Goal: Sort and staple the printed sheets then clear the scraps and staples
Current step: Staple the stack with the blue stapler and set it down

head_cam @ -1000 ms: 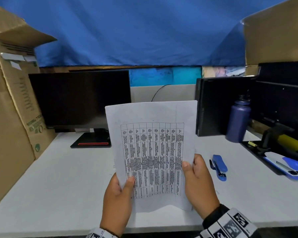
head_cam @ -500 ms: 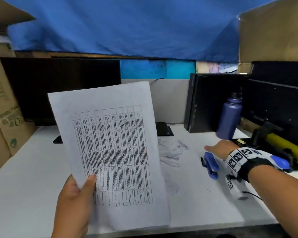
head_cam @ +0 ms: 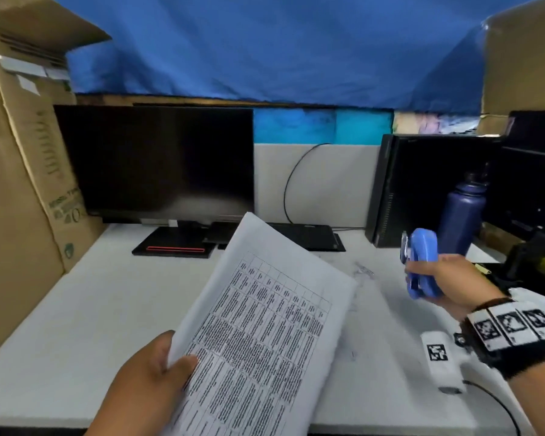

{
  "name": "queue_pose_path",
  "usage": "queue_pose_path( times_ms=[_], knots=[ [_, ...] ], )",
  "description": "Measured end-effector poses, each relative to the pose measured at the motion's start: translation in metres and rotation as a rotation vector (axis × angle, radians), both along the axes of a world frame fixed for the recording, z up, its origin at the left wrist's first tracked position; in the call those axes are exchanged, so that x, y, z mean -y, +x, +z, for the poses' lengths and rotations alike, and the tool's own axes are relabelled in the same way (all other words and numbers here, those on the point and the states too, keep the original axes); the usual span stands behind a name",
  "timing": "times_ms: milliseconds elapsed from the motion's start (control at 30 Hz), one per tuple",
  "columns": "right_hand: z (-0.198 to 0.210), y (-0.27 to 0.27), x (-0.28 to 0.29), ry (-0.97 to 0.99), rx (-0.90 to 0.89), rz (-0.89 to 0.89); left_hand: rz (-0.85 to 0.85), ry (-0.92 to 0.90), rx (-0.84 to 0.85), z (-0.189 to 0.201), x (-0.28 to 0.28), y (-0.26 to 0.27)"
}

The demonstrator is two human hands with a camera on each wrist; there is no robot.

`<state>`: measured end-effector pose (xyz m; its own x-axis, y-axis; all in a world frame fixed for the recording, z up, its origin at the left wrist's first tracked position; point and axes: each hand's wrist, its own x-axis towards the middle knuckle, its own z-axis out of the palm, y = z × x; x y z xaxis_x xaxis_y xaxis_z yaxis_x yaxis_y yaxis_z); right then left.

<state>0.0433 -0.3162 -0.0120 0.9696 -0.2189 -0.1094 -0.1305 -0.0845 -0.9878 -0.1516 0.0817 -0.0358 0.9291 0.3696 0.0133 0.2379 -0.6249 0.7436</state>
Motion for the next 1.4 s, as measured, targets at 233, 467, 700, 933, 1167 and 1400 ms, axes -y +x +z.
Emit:
queue_pose_path(
  times_ms=[233,467,700,933,1167,1400],
  knots=[
    [0.033,-0.086,-0.073,0.41,0.502,0.029,-0.074,0.156,0.022,-0.006,0.037,-0.004],
    [0.027,-0.11,-0.112,0.307,0.588,-0.183,-0.245,0.259,0.01,-0.017,0.075,-0.005],
    [0.013,-0.102,-0.116,0.319,0.612,-0.331,-0.265,0.291,0.022,-0.018,0.081,-0.006],
    [0.01,-0.097,-0.114,0.303,0.679,-0.363,-0.268,0.324,0.011,-0.018,0.085,-0.006],
    [0.006,-0.093,-0.109,0.281,0.724,-0.372,-0.309,0.378,0.037,-0.015,0.089,-0.006],
    [0.012,-0.095,-0.104,0.351,0.7,-0.308,-0.292,0.534,0.136,-0.01,0.086,-0.006]
  ],
)
